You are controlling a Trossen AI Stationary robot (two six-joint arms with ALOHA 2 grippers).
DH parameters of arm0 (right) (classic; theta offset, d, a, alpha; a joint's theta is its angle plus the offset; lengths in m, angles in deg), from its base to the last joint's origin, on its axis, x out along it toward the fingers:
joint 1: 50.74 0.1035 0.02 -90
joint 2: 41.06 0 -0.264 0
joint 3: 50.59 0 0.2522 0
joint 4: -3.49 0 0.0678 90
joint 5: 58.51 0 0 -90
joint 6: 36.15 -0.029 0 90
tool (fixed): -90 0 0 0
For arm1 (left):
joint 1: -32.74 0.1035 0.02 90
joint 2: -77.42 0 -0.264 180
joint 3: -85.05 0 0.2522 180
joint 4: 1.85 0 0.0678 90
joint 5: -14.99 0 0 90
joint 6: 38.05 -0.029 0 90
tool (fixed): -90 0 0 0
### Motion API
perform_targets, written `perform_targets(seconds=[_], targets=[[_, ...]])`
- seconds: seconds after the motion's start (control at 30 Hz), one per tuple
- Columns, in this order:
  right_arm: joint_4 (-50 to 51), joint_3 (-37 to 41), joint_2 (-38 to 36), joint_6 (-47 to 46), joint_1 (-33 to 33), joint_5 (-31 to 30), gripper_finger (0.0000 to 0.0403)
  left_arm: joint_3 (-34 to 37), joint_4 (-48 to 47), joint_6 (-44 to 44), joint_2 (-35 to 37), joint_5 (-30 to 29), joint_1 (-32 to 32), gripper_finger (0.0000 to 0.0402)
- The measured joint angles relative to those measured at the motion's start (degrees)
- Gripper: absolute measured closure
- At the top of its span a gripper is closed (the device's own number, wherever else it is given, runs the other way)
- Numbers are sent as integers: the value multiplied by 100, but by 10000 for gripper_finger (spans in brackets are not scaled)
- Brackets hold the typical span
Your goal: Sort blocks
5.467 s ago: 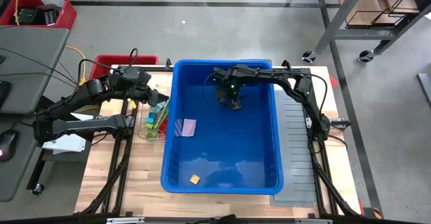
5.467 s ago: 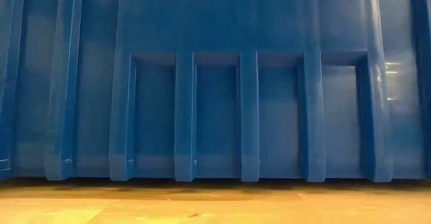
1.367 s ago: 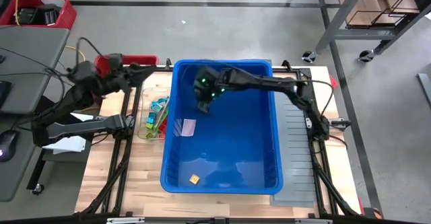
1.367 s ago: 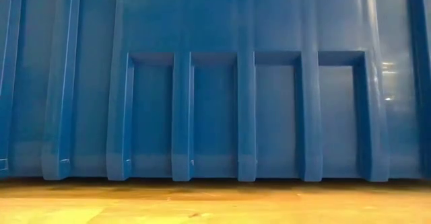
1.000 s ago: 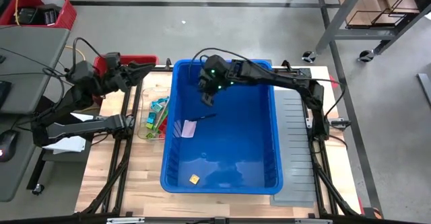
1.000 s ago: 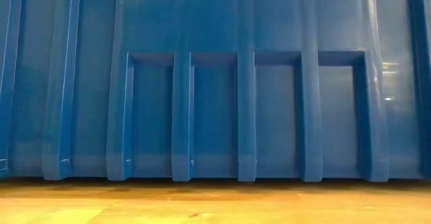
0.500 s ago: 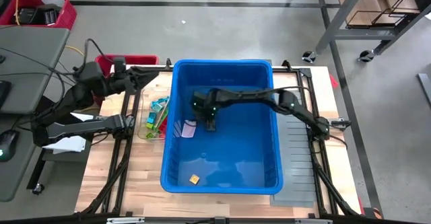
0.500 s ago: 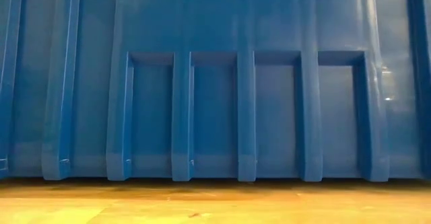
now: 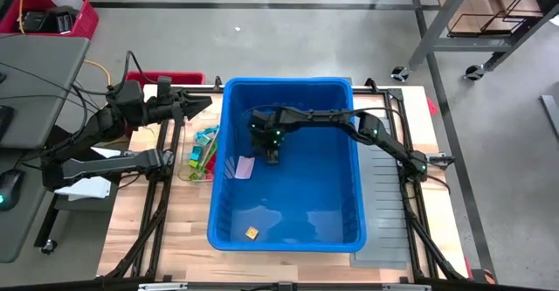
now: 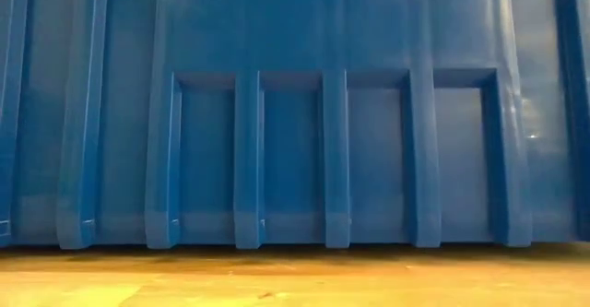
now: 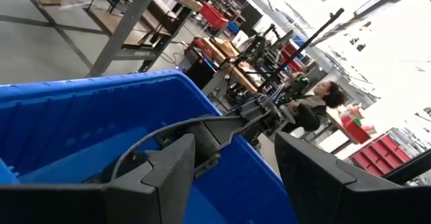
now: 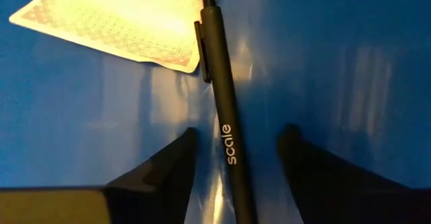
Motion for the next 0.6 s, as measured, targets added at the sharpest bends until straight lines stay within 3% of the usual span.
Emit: perform_targets(seconds=[0.13, 0.3, 0.6], targets=[[45, 0, 0, -279, 80, -136, 239, 0, 17, 0, 4, -1, 0, 199], [105, 0, 0, -352, 233, -370, 376, 0, 9, 0, 4, -9, 0, 199], [198, -92, -7, -890, 512, -685, 398, 0, 33, 9, 58, -10, 0, 199]])
